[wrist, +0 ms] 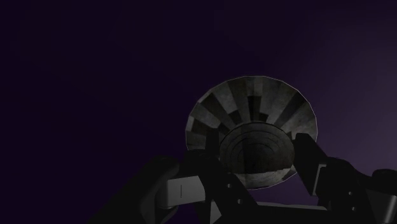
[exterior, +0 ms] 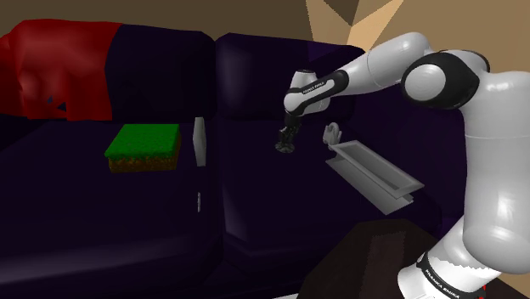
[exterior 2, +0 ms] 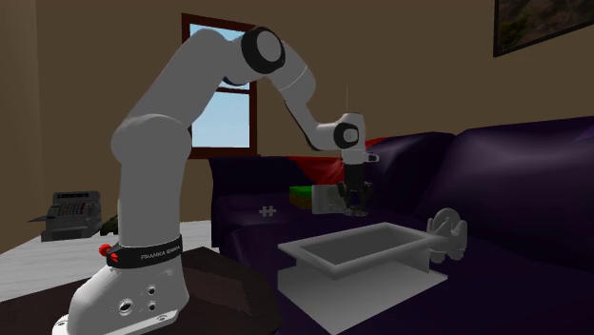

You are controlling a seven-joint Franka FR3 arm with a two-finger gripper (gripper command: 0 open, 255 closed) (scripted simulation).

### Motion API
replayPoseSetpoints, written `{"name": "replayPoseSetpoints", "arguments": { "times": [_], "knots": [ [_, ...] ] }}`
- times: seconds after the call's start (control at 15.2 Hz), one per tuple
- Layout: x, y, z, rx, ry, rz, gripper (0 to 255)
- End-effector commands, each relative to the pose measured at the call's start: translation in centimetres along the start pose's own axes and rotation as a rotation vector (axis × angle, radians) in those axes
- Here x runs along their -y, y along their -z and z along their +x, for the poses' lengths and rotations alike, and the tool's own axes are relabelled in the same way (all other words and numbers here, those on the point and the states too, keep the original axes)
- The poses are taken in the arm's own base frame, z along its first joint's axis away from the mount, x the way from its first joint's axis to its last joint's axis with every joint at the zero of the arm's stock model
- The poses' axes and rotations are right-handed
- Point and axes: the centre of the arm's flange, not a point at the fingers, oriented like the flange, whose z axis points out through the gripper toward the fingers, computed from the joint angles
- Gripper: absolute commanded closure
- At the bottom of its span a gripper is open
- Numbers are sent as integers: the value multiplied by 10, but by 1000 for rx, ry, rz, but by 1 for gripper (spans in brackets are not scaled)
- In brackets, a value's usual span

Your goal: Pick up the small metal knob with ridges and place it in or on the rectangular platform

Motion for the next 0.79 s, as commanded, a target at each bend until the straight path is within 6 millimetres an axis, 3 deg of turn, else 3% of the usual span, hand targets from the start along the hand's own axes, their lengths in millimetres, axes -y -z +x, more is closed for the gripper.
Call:
{"name": "replayPoseSetpoints", "arguments": {
  "times": [0.0,0.73],
  "knots": [
    [0,12,0,0,0,0,255],
    [0,70,5,0,0,0,255]
  ]
}}
